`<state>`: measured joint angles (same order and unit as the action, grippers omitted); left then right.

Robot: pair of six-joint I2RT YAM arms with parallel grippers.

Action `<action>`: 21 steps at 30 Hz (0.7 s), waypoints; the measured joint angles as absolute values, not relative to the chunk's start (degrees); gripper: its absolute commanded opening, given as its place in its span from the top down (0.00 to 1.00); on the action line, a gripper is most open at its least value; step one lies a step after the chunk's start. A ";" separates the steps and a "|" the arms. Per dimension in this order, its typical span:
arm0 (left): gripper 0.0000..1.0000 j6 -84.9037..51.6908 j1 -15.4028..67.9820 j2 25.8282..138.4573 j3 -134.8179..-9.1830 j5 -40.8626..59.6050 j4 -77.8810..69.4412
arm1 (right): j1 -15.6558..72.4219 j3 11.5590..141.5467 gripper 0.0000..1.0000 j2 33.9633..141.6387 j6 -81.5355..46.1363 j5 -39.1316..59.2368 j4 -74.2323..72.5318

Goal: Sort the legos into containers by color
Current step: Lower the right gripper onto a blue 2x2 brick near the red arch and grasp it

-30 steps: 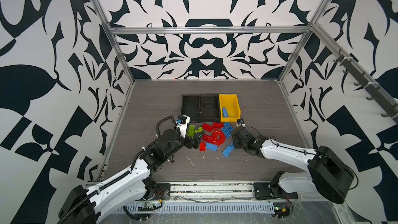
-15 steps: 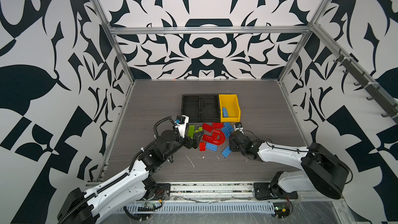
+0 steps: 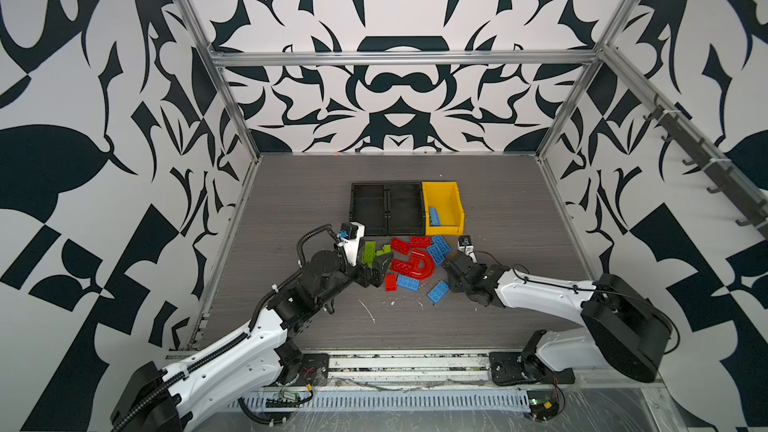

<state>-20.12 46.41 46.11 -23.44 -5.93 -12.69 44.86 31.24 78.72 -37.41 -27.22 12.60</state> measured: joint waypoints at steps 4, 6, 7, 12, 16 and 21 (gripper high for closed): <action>0.00 -20.18 46.41 46.35 -23.44 -5.56 -12.75 | 44.82 30.26 0.33 78.72 -37.56 -26.74 11.05; 0.00 -20.29 46.41 46.50 -23.44 -5.26 -12.80 | 44.82 29.80 0.34 79.02 -37.67 -26.59 10.07; 0.00 -20.38 46.41 46.57 -23.44 -5.17 -12.78 | 44.82 29.82 0.35 79.44 -37.74 -26.63 9.30; 0.00 -20.60 46.41 46.57 -23.42 -5.08 -12.82 | 44.82 30.81 0.44 82.52 -37.71 -26.83 4.89; 0.00 -20.60 46.41 46.57 -23.42 -5.08 -12.82 | 44.75 31.73 0.51 84.38 -37.32 -26.83 2.87; 0.00 -20.60 46.41 46.50 -23.42 -5.08 -12.82 | 44.71 31.75 0.59 84.58 -37.12 -26.41 2.15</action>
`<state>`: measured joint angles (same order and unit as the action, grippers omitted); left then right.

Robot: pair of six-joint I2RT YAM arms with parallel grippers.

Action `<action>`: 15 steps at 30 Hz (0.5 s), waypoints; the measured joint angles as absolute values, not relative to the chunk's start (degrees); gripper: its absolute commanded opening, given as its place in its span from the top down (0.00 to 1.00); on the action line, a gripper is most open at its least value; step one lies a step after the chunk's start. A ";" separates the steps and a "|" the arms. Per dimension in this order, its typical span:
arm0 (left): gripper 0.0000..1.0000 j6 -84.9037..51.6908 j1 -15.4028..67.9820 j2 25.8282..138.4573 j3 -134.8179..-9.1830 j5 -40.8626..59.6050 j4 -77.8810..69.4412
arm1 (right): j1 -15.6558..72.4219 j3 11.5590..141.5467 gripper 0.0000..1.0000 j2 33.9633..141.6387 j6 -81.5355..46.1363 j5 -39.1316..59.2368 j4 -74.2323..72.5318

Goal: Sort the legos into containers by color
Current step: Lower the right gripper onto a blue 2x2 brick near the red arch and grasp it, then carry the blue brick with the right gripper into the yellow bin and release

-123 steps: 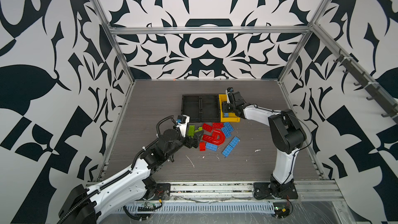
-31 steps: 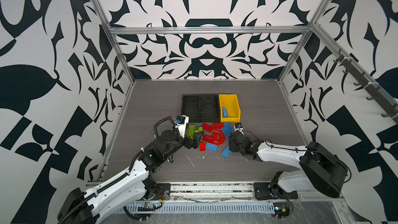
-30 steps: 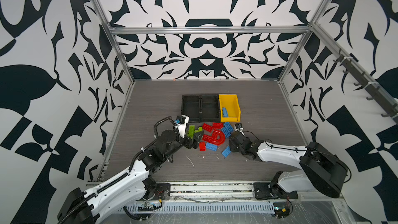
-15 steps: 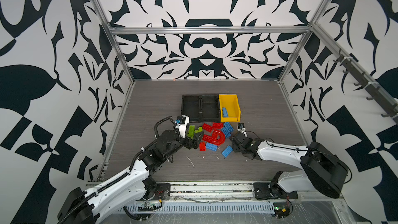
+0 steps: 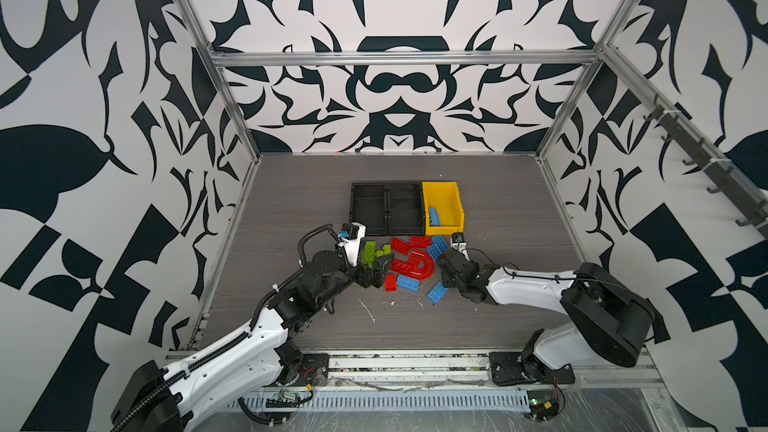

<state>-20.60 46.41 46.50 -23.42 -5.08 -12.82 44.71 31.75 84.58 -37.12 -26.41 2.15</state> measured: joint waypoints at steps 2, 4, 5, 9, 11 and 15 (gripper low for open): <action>0.00 -20.62 46.41 46.48 -23.42 -5.08 -12.82 | 44.71 31.68 0.61 84.55 -37.10 -26.22 1.93; 0.00 -20.60 46.41 46.37 -23.42 -5.08 -12.82 | 44.71 31.55 0.64 84.44 -37.08 -26.13 1.85; 0.00 -20.62 46.41 46.26 -23.42 -5.08 -12.80 | 44.71 31.51 0.65 84.38 -37.06 -26.13 1.87; 0.00 -20.62 46.41 45.91 -23.42 -5.10 -12.78 | 44.71 31.31 0.69 83.85 -36.45 -26.17 2.26; 0.00 -20.60 46.41 45.80 -23.42 -5.13 -12.80 | 44.53 31.31 0.69 83.64 -35.79 -26.17 2.70; 0.00 -20.60 46.41 45.71 -23.40 -5.15 -12.80 | 43.42 31.31 0.71 83.00 -34.11 -26.15 3.25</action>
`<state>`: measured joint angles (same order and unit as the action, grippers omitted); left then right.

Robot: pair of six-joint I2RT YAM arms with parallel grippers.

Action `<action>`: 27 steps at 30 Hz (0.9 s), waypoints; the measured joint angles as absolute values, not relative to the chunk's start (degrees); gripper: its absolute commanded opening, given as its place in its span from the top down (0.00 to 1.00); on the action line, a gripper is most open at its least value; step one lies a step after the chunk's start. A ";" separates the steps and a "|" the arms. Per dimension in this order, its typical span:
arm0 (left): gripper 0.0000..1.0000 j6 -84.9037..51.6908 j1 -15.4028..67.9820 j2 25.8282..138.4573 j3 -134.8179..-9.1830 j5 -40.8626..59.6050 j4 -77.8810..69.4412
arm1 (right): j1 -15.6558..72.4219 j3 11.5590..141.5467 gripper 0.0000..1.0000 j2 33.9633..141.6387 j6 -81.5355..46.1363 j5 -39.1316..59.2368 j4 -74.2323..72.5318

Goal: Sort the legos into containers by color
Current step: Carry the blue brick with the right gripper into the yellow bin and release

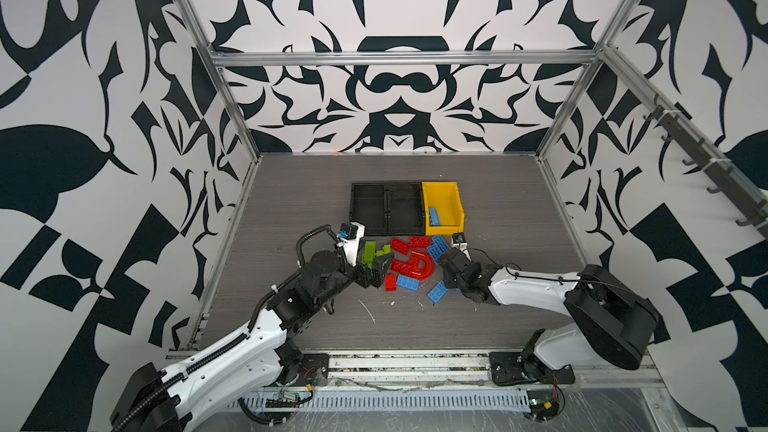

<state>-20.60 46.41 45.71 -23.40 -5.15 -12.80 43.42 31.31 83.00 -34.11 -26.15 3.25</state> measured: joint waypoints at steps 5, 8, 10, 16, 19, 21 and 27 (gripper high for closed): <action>0.00 -20.58 46.41 45.71 -23.40 -5.26 -12.80 | 42.22 33.63 0.71 81.67 -30.46 -25.87 3.62; 0.00 -20.58 46.41 45.71 -23.40 -5.32 -12.80 | 40.77 37.01 0.71 81.67 -27.73 -25.12 3.49; 0.00 -20.56 46.41 45.76 -23.40 -5.32 -12.80 | 39.40 38.81 0.71 81.67 -26.04 -23.90 2.79; 0.00 -20.51 46.41 45.76 -23.40 -5.69 -12.78 | 33.61 43.00 0.71 82.15 -21.39 -19.88 1.15; 0.00 -20.36 46.41 45.76 -23.40 -5.91 -12.75 | 30.52 45.93 0.71 84.14 -19.66 -16.88 -0.91; 0.00 -20.32 46.41 45.71 -23.40 -6.00 -12.75 | 28.56 47.55 0.71 85.89 -18.98 -14.55 -2.42; 0.00 -20.32 46.41 45.58 -23.40 -6.11 -12.71 | 24.80 53.47 0.71 93.01 -17.76 -10.07 -4.19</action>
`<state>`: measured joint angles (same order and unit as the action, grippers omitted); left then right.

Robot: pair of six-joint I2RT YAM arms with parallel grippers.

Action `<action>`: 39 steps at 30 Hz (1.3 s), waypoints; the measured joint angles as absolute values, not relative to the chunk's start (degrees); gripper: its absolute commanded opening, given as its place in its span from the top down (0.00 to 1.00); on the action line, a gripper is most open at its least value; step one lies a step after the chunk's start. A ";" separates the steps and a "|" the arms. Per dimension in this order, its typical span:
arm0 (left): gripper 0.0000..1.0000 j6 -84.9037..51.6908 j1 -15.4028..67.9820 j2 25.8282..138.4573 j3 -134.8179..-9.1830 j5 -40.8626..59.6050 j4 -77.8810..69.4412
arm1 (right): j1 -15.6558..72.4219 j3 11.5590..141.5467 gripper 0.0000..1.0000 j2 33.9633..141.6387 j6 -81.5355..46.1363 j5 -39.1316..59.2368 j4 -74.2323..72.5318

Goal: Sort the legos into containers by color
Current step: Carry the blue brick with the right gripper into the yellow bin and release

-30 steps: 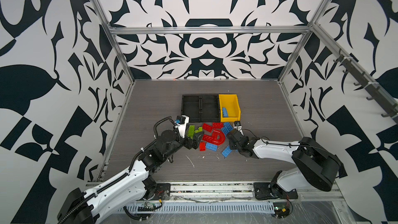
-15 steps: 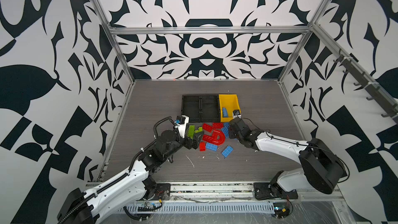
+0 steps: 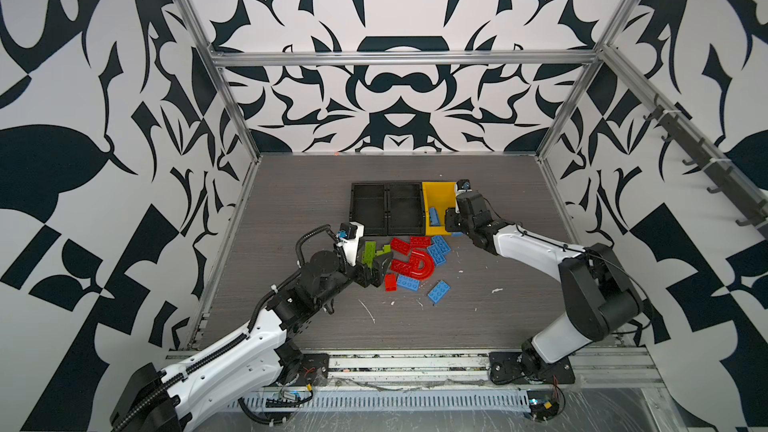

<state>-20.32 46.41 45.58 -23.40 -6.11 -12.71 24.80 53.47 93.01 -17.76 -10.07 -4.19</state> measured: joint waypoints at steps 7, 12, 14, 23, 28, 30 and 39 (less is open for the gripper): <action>0.00 -20.32 46.41 45.56 -23.40 -6.17 -12.56 | 24.32 63.94 0.71 102.15 -16.47 -7.66 -3.68; 0.00 -20.32 46.41 45.08 -23.38 -6.24 -12.53 | 24.25 69.14 0.70 106.48 -16.05 -7.46 -3.07; 0.00 -20.34 46.41 44.60 -23.31 -6.42 -12.56 | 24.01 70.91 0.70 107.94 -16.03 -7.01 -2.15; 0.00 -20.32 46.41 42.09 -23.07 -6.83 -12.51 | 22.98 75.07 0.40 110.30 -15.31 -5.37 0.97; 0.00 -20.36 46.41 42.09 -22.90 -6.66 -12.58 | 22.87 74.89 0.38 109.40 -15.05 -3.75 2.72; 0.00 -20.38 46.41 42.52 -22.87 -6.48 -12.58 | 22.96 72.44 0.38 106.96 -15.27 -2.55 2.33; 0.00 -20.73 46.41 43.64 -22.87 -6.13 -12.45 | 33.93 51.03 0.26 85.65 -17.17 -2.94 2.20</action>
